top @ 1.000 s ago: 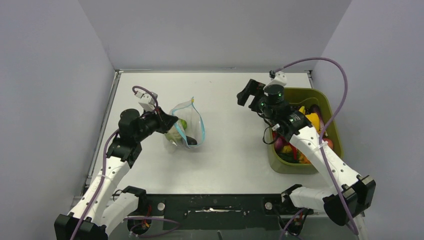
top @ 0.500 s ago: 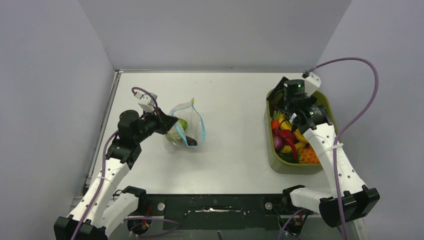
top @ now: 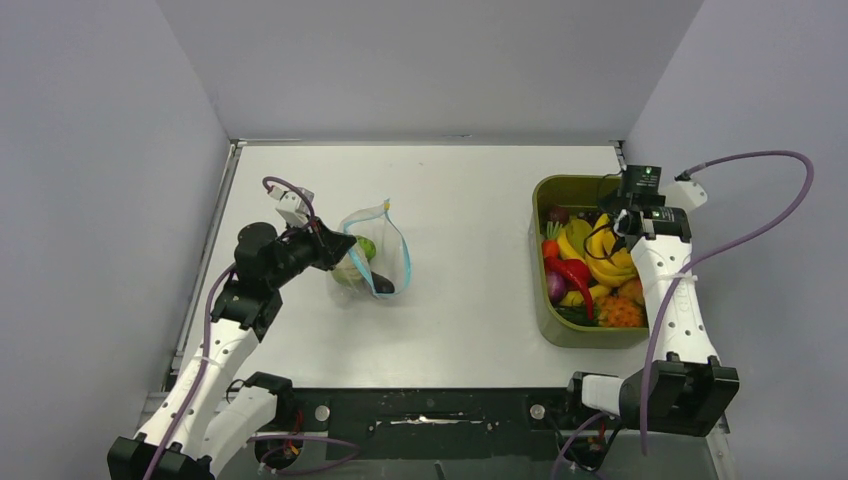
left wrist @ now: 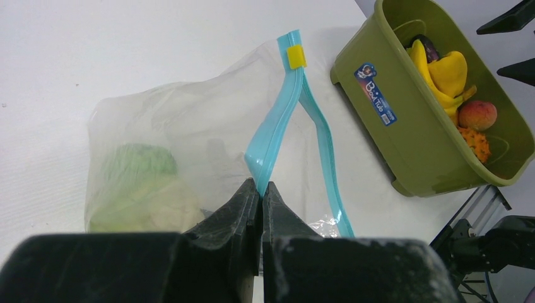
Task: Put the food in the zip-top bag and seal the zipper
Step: Pick up the fake vegetable from the bin.
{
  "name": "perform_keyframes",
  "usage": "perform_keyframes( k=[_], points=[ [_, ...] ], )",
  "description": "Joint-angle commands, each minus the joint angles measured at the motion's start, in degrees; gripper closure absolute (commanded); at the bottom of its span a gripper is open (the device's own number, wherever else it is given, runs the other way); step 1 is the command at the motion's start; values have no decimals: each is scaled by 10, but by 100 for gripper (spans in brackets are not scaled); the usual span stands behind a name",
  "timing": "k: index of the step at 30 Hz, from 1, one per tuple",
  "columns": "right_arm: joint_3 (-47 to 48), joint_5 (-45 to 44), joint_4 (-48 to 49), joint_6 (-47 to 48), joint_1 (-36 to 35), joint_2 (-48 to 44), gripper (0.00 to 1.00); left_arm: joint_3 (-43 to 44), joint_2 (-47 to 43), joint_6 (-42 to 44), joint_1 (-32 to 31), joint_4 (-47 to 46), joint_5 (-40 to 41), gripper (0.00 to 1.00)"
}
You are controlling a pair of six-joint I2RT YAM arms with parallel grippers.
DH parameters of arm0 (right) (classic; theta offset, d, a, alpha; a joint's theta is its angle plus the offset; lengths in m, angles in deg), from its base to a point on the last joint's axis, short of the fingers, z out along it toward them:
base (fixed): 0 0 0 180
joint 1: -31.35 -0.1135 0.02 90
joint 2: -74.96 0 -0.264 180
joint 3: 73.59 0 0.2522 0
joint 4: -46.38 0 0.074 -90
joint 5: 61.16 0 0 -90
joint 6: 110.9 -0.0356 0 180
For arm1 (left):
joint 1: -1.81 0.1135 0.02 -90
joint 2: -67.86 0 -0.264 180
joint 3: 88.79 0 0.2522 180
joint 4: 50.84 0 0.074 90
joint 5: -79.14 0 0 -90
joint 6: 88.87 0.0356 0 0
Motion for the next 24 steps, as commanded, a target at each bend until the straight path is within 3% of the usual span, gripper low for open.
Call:
perform_keyframes(
  k=[1, 10, 16, 24],
  points=[
    [-15, 5, 37, -29, 33, 5, 8, 4, -11, 4, -3, -49, -13, 100],
    [-61, 68, 78, -40, 89, 17, 9, 1, -24, 9, -3, -45, -3, 100],
    [-99, 93, 103, -48, 111, 19, 2, 3, -19, 9, -3, -45, -8, 100],
    [-129, 138, 146, -48, 139, 28, 7, 1, -23, 8, -3, -45, -8, 100]
  ],
)
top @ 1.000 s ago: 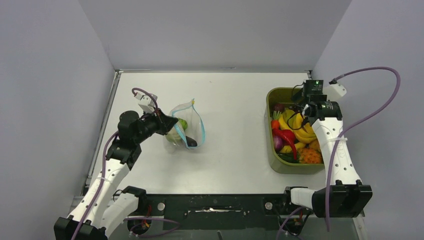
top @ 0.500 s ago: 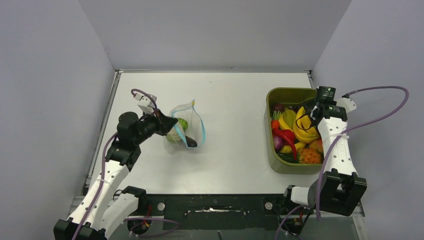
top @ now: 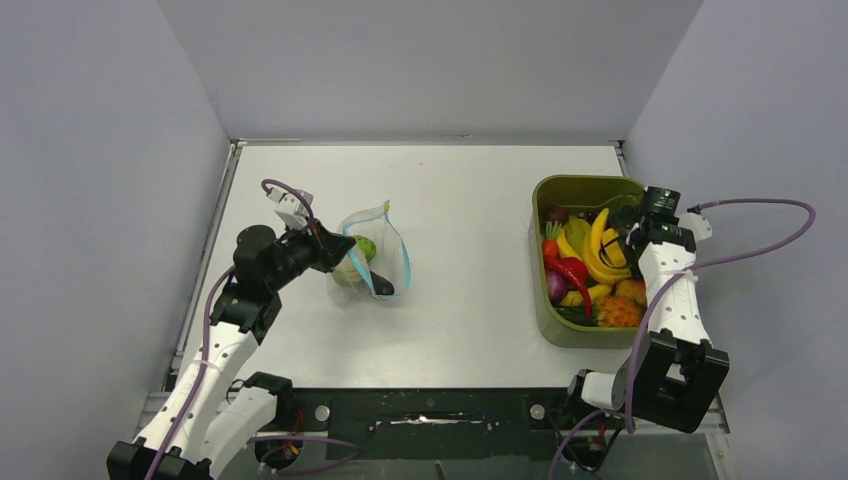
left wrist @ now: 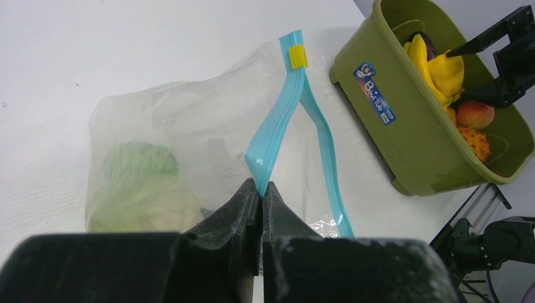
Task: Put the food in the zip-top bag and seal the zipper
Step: Pick up the fake vegetable from the bin.
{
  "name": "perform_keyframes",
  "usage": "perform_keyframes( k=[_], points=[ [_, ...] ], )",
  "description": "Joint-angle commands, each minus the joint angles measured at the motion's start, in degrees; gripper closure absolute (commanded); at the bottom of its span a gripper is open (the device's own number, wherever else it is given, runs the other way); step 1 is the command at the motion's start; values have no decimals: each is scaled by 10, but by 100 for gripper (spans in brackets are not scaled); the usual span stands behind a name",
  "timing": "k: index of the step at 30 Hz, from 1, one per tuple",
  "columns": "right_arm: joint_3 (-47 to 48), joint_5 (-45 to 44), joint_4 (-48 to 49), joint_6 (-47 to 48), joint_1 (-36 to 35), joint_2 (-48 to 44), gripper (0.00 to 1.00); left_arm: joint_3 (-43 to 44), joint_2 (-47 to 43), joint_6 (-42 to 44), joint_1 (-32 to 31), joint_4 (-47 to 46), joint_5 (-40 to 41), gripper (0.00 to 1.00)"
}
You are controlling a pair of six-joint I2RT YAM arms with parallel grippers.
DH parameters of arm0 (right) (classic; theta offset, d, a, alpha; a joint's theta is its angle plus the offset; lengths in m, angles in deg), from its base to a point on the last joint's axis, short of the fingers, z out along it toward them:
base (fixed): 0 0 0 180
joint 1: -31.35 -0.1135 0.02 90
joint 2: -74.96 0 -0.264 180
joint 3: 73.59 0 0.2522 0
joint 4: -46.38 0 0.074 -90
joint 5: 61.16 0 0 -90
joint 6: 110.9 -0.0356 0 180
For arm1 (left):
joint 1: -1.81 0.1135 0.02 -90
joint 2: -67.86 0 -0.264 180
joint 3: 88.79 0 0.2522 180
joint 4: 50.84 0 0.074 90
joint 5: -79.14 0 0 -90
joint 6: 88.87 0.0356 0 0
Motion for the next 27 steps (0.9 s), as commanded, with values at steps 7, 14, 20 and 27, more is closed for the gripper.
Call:
perform_keyframes(
  k=[7, 14, 20, 27],
  points=[
    [-36, 64, 88, -11, 30, -3, 5, 9, -12, 11, -3, -43, -5, 100],
    [-34, 83, 81, -23, 37, 5, 2, 9, -13, 13, -3, -42, -4, 100],
    [-33, 85, 83, -21, 42, 18, 2, 8, -13, 13, -3, -41, -4, 100],
    [-37, 82, 98, -22, 44, 8, 2, 8, -11, 12, -3, -42, -5, 100]
  ],
)
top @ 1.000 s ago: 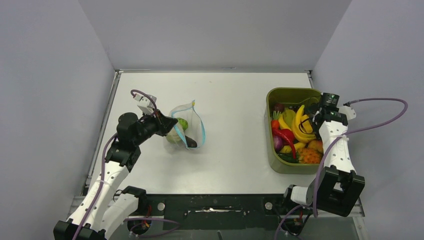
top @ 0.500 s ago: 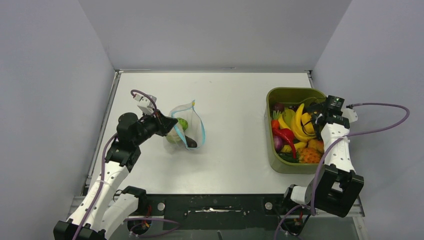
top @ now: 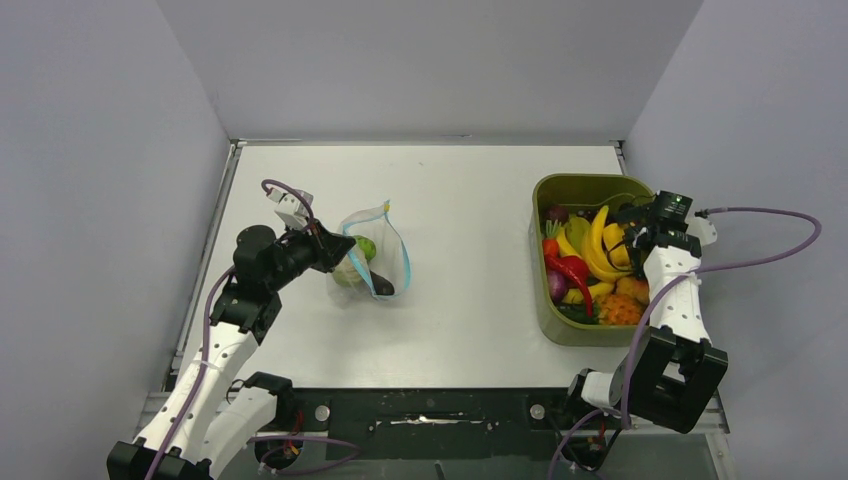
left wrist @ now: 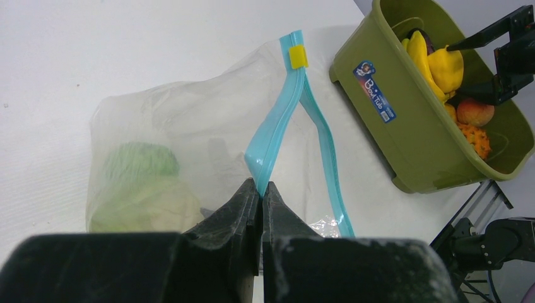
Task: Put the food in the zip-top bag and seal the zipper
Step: Pick up the fake vegetable from the bin.
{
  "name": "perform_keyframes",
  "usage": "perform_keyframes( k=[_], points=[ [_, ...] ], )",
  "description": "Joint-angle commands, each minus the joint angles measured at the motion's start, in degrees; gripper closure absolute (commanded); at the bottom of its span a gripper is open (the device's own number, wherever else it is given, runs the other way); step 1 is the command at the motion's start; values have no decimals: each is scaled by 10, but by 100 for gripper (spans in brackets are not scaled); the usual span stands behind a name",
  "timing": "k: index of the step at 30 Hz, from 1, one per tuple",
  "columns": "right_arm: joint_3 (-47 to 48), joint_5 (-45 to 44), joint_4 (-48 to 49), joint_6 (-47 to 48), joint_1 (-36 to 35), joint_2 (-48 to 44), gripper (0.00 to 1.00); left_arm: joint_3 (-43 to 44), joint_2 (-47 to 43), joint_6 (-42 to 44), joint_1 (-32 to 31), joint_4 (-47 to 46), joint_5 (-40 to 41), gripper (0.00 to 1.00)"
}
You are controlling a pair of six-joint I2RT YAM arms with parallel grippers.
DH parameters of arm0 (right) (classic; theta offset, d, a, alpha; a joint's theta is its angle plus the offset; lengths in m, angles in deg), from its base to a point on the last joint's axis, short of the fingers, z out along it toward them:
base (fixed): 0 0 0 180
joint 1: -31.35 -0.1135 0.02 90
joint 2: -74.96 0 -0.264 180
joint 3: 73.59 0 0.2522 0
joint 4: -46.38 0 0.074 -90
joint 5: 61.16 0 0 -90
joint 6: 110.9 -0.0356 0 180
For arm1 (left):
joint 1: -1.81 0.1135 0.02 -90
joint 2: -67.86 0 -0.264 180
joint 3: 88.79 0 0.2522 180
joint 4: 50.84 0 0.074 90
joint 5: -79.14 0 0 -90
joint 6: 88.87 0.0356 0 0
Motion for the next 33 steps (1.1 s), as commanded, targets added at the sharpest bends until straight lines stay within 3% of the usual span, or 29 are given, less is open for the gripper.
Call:
perform_keyframes(
  k=[1, 5, 10, 13, 16, 21, 25, 33],
  points=[
    [-12, 11, 36, -17, 3, 5, 3, 9, -11, 10, -3, -42, -5, 100],
    [-19, 7, 52, -19, 4, 5, 1, 9, -11, 10, -3, -42, -5, 100],
    [-26, 9, 65, -17, 4, -11, 18, 9, -10, 10, -3, -42, -5, 100],
    [-27, -1, 70, 7, 0, -33, 21, 9, -9, 10, -3, -42, -5, 100],
    [-17, -24, 69, 45, -15, -46, 19, 8, -8, 8, -3, -44, -6, 100],
    [-10, -86, 58, 124, -64, -55, 0, 7, -6, 6, -5, -47, -9, 100],
    [5, -168, 27, 222, -121, -39, 2, 7, -6, 4, -9, -48, -10, 100],
    [22, -231, -4, 360, -127, -25, 2, 10, -5, 10, -38, -45, -2, 100]
  ],
)
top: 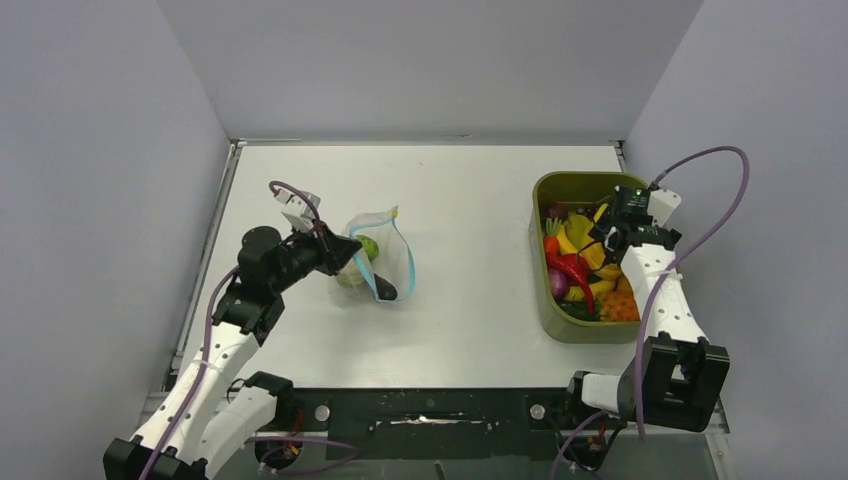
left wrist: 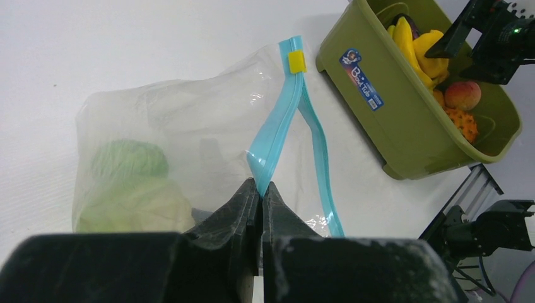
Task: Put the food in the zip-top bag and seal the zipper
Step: Pick up the fake vegetable from the bin.
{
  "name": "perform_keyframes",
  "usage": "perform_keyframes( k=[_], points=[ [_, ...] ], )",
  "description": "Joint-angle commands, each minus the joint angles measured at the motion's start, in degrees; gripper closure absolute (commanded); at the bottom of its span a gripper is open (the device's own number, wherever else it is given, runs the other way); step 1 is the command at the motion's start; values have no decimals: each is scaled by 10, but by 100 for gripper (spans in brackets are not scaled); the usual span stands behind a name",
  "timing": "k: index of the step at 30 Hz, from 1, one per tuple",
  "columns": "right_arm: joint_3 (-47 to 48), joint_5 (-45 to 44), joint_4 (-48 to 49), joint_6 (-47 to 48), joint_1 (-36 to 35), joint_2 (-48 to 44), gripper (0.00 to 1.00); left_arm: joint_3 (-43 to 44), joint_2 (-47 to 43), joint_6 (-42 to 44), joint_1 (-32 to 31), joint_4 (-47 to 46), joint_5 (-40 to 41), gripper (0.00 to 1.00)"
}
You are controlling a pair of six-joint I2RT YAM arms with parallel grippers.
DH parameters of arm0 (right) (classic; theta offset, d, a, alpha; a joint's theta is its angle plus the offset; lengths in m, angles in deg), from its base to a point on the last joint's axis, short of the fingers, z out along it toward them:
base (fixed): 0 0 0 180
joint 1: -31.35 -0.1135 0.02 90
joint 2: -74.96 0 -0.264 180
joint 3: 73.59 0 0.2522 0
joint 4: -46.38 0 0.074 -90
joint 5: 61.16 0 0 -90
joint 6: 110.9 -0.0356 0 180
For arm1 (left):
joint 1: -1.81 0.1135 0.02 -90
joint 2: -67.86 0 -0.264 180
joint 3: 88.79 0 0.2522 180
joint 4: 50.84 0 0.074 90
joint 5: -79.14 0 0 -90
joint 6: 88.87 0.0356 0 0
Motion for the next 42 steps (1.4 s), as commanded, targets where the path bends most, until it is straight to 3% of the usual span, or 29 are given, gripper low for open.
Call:
perform_keyframes(
  k=[1, 6, 13, 17, 22, 26, 34, 42],
  points=[
    [20, -61, 19, 122, 2, -27, 2, 10, -5, 11, -20, -44, -2, 100],
    [-23, 53, 126, 249, 1, -71, 2, 11, -6, 18, -41, -39, 5, 100],
    [-11, 125, 137, 306, 1, -58, 1, 13, -7, 24, -55, -31, 16, 100],
    [-9, 145, 140, 337, 1, -24, 10, 14, -10, 23, -58, -32, 14, 100],
    [-15, 115, 150, 363, 0, -10, 13, 15, -9, 26, -63, -29, 18, 100],
    [-9, 88, 144, 380, 0, 5, 5, 16, -11, 26, -64, -28, 18, 100],
    [-16, 60, 167, 382, -1, 24, 1, 16, -11, 25, -64, -28, 12, 100],
    [-18, 70, 178, 381, -1, 38, 17, 16, -13, 25, -64, -28, 13, 100]
  ],
)
